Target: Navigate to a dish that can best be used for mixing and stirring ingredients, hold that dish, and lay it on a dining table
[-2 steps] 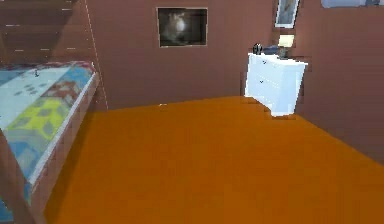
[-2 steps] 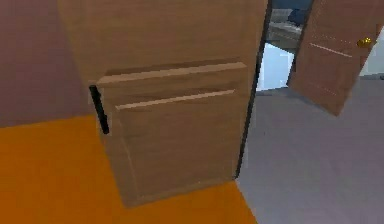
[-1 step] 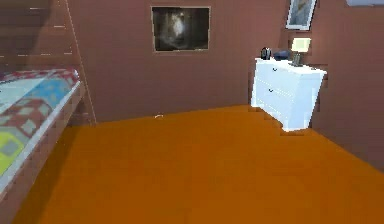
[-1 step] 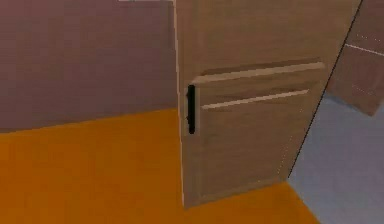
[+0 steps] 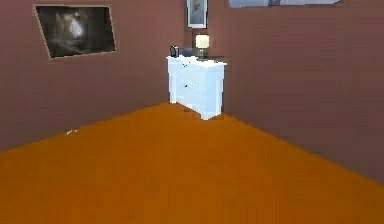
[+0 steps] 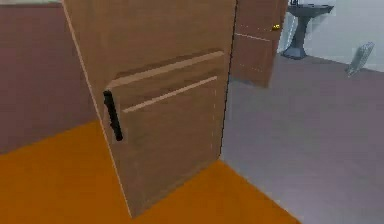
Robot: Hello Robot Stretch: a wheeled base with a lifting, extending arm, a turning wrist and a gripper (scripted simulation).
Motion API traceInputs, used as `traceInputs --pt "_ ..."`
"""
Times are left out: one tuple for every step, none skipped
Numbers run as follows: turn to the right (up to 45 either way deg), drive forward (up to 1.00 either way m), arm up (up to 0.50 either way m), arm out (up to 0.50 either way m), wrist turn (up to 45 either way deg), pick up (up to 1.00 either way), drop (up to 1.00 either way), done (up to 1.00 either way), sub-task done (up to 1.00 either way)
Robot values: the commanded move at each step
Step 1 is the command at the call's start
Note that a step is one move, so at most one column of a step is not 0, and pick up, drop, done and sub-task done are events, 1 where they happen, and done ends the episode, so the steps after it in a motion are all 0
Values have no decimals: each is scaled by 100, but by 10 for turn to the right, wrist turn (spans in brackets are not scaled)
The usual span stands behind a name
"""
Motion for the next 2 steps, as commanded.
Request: traceInputs --pt "0 100 0 0 0 0 0 0 0" --pt "0 100 0 0 0 0 0 0 0"
